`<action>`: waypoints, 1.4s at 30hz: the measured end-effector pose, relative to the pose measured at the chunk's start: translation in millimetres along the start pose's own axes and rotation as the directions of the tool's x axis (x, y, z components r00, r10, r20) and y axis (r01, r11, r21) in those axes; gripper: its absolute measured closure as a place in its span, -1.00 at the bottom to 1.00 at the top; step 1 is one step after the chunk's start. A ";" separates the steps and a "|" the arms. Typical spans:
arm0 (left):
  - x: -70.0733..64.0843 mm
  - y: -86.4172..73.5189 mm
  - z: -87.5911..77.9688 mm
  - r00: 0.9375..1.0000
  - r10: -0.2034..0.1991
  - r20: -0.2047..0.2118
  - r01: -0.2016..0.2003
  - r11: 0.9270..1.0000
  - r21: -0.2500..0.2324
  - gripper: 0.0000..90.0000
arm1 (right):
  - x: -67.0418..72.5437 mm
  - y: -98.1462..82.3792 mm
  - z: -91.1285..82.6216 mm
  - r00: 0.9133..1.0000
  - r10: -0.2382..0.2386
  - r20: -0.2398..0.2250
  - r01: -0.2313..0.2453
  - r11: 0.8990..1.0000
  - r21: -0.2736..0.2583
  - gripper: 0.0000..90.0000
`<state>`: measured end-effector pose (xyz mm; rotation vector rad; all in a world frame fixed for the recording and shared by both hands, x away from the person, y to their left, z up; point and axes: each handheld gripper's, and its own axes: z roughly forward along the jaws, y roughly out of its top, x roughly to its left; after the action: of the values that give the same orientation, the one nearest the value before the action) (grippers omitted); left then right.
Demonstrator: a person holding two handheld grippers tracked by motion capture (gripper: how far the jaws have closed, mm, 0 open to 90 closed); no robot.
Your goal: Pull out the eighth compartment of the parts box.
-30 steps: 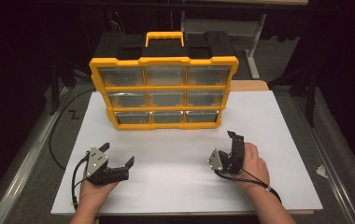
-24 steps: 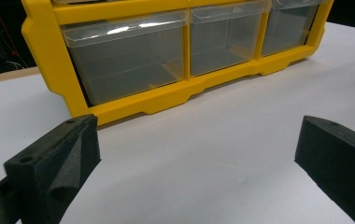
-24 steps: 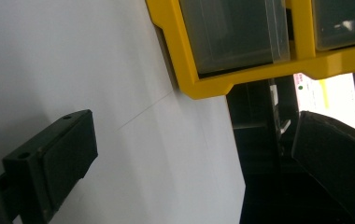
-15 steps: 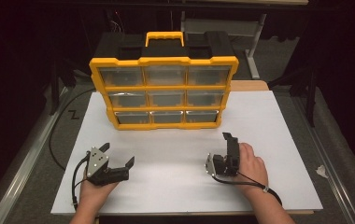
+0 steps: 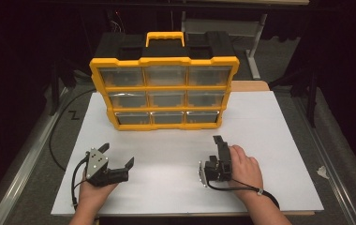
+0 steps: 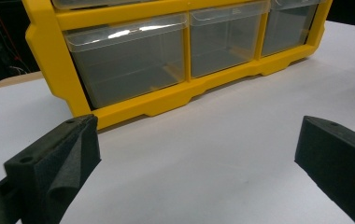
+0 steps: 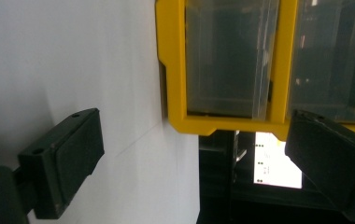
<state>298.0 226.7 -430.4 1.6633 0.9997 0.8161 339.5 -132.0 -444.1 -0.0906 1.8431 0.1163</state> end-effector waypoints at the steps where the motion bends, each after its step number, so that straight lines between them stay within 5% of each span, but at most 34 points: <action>1: 0.0 0.0 0.0 1.000 0.000 0.000 0.000 1.000 0.000 -0.98 | 0.0 0.0 0.0 1.000 0.000 0.000 0.000 1.000 0.000 -0.81; 8: 0.8 0.3 -0.1 1.000 -0.004 0.007 0.004 1.000 -0.009 -0.98 | 5.1 18.4 0.7 0.999 -0.011 0.048 0.013 0.999 -0.048 -0.53; 18: 1.4 0.3 0.4 1.000 -0.005 0.013 0.005 1.000 -0.013 -0.98 | 12.5 41.3 14.2 0.998 -0.038 0.056 0.041 0.997 -0.063 -0.20; 36: 0.5 -0.2 3.0 1.000 -0.001 0.026 0.001 1.000 -0.008 -0.98 | -11.6 74.4 38.4 0.995 0.034 0.095 -0.026 0.996 -0.083 0.07; 42: -1.0 0.5 1.4 1.000 0.002 0.028 -0.001 1.000 -0.012 -0.98 | -24.8 83.0 44.3 0.993 0.020 0.119 -0.009 0.996 -0.094 0.19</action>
<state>299.0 225.2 -430.4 1.6608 0.9726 0.7966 378.3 -44.0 -429.5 -0.1323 1.7186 0.2135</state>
